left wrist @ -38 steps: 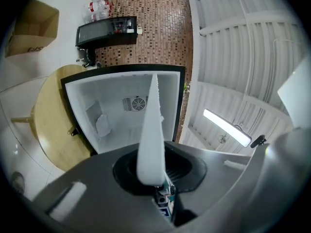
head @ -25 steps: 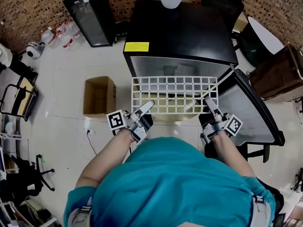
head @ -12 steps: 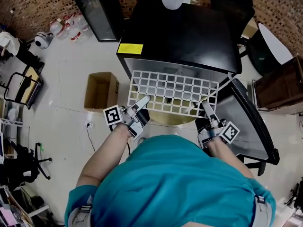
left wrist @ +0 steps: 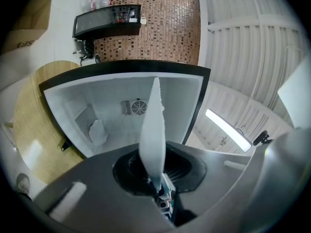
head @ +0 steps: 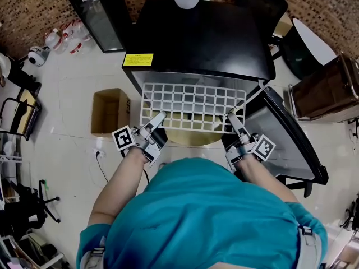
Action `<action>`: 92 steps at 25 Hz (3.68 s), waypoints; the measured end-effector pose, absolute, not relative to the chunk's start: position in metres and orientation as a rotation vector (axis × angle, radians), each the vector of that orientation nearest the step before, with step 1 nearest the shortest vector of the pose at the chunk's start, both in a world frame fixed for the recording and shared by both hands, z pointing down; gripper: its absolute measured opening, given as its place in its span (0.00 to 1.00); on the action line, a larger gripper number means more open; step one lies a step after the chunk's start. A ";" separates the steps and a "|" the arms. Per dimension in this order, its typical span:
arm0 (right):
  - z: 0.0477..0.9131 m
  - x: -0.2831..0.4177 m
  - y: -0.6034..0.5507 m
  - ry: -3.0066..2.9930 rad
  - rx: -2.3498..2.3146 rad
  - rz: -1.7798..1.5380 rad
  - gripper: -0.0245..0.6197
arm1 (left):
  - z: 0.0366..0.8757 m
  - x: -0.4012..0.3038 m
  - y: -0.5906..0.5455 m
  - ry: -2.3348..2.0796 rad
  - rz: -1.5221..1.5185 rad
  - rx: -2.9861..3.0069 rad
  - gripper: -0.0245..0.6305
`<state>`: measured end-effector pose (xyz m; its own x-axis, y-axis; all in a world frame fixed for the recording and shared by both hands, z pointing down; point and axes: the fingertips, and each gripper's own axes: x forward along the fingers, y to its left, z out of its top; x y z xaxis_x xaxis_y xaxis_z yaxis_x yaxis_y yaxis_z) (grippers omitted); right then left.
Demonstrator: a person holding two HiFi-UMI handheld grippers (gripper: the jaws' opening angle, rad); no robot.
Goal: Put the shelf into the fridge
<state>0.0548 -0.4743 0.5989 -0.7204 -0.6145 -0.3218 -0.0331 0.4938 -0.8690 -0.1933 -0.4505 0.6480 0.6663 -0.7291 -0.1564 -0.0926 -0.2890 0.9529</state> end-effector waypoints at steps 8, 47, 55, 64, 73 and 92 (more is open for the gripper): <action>0.616 0.061 -0.477 2.090 -0.595 -1.280 0.08 | 0.643 -0.191 -0.449 -0.653 -0.755 1.768 0.08; 0.631 0.063 -0.488 2.020 -0.650 -1.378 0.08 | 0.655 -0.195 -0.451 -0.783 -0.629 1.754 0.09; 0.623 0.061 -0.489 2.029 -0.660 -1.346 0.08 | 0.646 -0.193 -0.451 -0.763 -0.662 1.748 0.09; 0.615 0.057 -0.492 2.051 -0.670 -1.257 0.09 | 0.646 -0.190 -0.455 -0.746 -0.708 1.724 0.09; 0.628 0.059 -0.492 1.938 -0.679 -1.396 0.08 | 0.640 -0.191 -0.456 -0.790 -0.735 1.733 0.08; 0.631 0.055 -0.499 1.909 -0.639 -1.429 0.08 | 0.637 -0.189 -0.470 -0.761 -0.767 1.726 0.08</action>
